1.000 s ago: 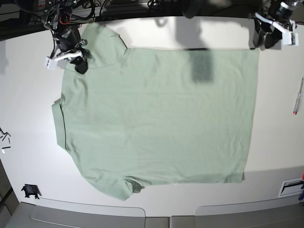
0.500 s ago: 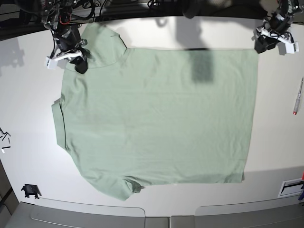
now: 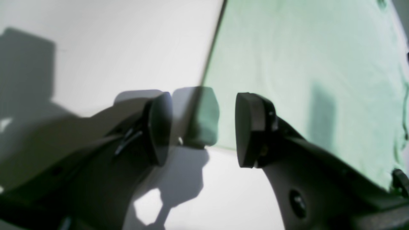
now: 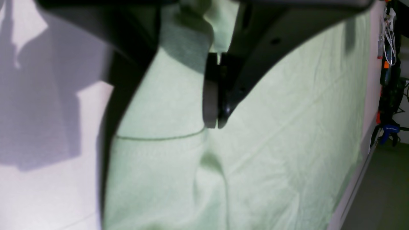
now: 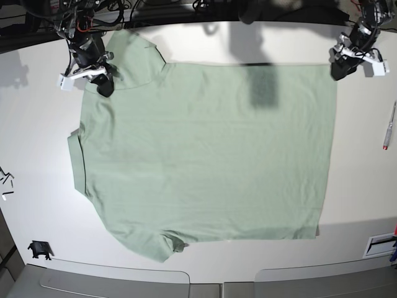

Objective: Fold the T-shirt properly
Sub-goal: 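Lift the grasped side edge and drag it toward the robot base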

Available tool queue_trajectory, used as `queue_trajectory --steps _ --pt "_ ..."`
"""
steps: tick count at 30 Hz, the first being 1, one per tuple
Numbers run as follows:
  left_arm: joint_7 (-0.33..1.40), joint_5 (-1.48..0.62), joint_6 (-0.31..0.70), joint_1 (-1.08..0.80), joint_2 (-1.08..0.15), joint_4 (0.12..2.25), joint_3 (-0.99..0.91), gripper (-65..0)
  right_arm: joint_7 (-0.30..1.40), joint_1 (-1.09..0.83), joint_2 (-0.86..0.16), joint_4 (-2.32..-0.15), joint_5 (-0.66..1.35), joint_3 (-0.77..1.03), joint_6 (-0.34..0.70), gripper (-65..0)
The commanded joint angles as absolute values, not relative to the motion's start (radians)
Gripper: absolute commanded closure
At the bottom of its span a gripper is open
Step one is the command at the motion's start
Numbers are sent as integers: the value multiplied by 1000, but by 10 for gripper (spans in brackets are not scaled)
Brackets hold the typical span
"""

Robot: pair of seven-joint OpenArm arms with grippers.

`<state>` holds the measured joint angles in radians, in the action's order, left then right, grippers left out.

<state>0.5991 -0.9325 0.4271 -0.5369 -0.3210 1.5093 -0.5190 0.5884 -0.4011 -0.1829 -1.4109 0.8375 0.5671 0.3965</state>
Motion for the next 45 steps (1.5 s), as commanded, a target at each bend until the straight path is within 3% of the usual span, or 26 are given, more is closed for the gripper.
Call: queue_trajectory --steps 1,10,12,13,15,16,20,23,33,45 --pt "614 -933 427 -543 -323 1516 -502 -297 593 -405 -191 -1417 845 572 390 0" --pt "600 -887 427 -529 -298 1516 -438 -287 599 -405 -191 -1417 845 572 390 0" --pt "598 -875 426 -529 -303 1516 -439 -231 600 -405 -191 -1417 845 572 390 0" --pt "588 -862 427 -529 -304 1516 -439 -181 600 -405 -191 -1417 845 572 390 0" --pt "550 -840 427 -529 -305 1516 -439 -12 608 -405 -191 -1417 845 572 390 0" --pt "530 -830 427 -529 -305 1516 -439 0 617 -405 -192 -1417 845 572 390 0" --pt "518 -827 427 -533 -305 1524 -444 0 689 -408 -196 -1420 842 588 400 0" --pt "540 -828 471 -557 -305 1554 -471 0 727 -431 -203 -1421 853 624 463 0" --pt "576 -909 476 -753 -305 1736 -600 0 814 -604 -216 -1421 1052 767 524 0" --pt "688 -1107 578 -855 -305 1819 -721 0 937 -745 -216 -1561 1265 845 657 0"
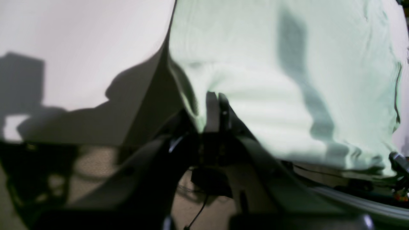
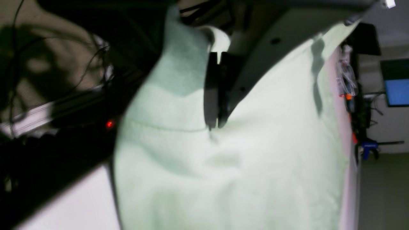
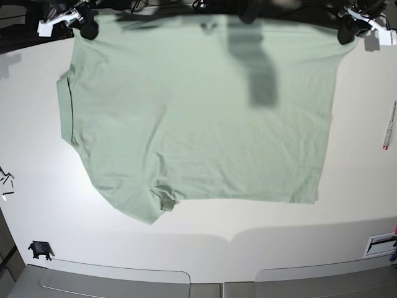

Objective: Fold the T-shirt properly
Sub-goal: 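Lift the grasped side edge and drag it toward the robot base, then lower the side edge onto the shirt and open both grippers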

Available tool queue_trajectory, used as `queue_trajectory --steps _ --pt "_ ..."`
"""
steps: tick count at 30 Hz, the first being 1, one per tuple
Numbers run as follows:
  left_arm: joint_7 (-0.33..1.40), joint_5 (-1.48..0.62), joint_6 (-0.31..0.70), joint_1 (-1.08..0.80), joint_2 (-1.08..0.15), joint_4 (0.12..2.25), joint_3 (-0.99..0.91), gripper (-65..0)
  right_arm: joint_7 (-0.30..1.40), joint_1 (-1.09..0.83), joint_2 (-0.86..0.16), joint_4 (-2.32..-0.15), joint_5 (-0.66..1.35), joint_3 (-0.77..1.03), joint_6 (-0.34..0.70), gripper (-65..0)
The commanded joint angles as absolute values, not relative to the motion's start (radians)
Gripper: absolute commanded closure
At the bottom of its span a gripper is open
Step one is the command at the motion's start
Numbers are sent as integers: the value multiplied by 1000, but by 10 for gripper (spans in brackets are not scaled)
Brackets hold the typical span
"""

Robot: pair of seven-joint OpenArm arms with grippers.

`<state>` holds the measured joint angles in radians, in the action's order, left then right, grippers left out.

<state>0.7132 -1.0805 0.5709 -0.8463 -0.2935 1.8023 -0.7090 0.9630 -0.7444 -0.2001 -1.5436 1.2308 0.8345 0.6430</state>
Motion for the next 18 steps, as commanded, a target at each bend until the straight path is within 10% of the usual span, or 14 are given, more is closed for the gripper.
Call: queue_trajectory --steps 1,18 --pt "688 -1113 578 -852 -305 1828 -718 0 936 -740 -215 -1591 1266 844 664 0" --pt "566 -767 517 -567 -305 1838 -507 0 698 -389 -233 -1685 728 573 586 0"
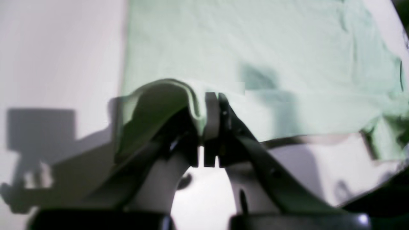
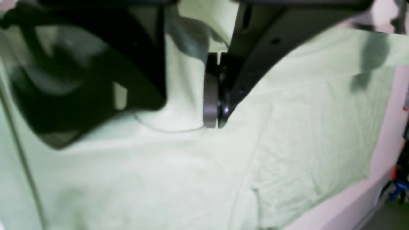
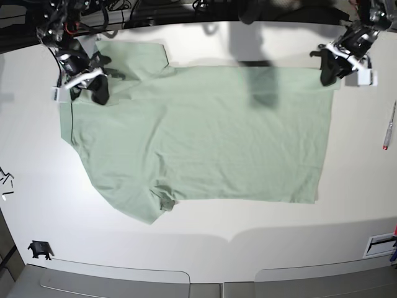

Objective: Fold the T-shirt properly
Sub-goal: 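Lower the side edge onto the shirt and open both grippers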

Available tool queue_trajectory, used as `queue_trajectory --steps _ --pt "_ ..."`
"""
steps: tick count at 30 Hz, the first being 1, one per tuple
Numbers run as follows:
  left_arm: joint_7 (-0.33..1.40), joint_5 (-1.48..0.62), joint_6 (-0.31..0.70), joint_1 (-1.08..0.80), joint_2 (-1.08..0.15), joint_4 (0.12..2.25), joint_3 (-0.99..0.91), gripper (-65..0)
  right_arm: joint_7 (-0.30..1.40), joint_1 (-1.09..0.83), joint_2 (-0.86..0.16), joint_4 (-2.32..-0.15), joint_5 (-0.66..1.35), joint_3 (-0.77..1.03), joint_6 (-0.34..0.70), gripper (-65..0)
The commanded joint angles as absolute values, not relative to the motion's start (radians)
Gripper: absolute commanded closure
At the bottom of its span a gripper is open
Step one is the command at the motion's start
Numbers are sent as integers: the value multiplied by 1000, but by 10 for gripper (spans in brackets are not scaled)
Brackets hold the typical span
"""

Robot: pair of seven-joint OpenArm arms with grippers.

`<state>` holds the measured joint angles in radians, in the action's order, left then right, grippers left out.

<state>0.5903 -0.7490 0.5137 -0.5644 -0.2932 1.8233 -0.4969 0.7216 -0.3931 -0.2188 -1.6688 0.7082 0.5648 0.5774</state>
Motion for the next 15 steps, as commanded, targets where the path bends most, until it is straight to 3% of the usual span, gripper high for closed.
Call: queue_trajectory --steps 1,10,15 --pt "550 -727 495 -554 -305 1838 -493 0 694 -378 -232 -1685 698 549 573 0" --pt "504 -566 411 -508 -305 1838 -477 0 629 -358 -229 -1684 479 456 382 0" --pt "503 -569 411 -510 -305 1838 -477 0 625 -358 -230 -1684 473 457 374 0"
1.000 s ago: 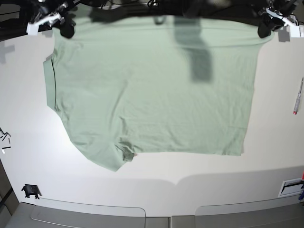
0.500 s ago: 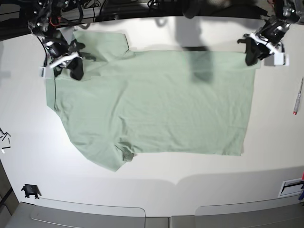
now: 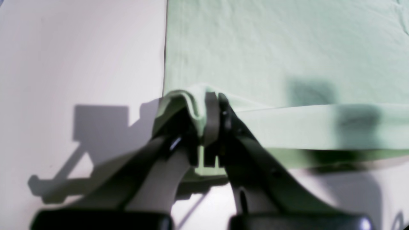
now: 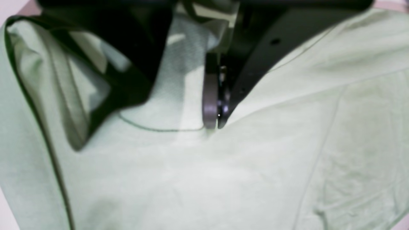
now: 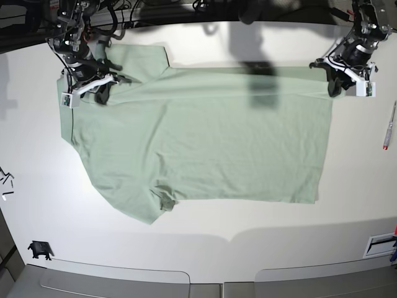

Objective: Fold the T-shirt properly
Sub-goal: 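Lower the side edge onto the shirt and open both grippers, then grasp the shoulder near the collar with the right gripper and fold inward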

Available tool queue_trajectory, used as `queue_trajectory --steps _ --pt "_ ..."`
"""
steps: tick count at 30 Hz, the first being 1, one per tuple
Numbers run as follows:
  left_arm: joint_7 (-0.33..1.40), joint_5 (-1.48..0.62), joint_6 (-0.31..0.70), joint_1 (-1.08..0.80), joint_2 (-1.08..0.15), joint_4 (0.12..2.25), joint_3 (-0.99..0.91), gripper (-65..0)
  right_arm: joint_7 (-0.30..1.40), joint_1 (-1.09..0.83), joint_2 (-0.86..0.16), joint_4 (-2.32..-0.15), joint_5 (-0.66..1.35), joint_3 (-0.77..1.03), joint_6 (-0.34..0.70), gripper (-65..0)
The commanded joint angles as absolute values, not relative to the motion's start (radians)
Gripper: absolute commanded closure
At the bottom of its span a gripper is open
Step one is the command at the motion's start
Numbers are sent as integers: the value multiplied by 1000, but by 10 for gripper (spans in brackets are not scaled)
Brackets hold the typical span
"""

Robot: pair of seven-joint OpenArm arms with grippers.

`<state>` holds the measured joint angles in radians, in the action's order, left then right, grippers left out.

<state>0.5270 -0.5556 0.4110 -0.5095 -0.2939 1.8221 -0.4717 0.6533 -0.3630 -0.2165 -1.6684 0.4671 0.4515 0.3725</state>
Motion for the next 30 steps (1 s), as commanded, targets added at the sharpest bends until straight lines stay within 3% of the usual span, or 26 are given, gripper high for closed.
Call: queue_trajectory --steps 1,2,3,5,6,13,20,30 --pt "504 -569 411 -510 -305 1838 -477 0 625 -358 -230 -1684 475 457 378 0" --pt "504 -569 411 -511 -305 1838 -477 0 625 -358 -230 -1684 475 457 398 0" --pt "503 -569 411 -512 -306 1838 -477 -37 625 -358 -230 -1684 479 457 429 -63" --pt "503 -569 411 -512 -306 1838 -477 -204 625 -358 -230 -1684 509 457 464 -295" --pt "503 -569 411 -512 -307 1838 -478 -242 624 -358 -230 -1685 528 457 463 -357" --pt "516 -569 410 -513 -377 1861 -482 -248 645 -359 -233 -1742 539 550 463 -363" --pt "550 -578 411 -513 -431 1941 -499 -248 759 -370 -300 -1752 698 722 464 -362" --pt "553 -577 410 -513 -432 1971 -499 -248 909 -605 -283 -1752 1027 895 566 -312"
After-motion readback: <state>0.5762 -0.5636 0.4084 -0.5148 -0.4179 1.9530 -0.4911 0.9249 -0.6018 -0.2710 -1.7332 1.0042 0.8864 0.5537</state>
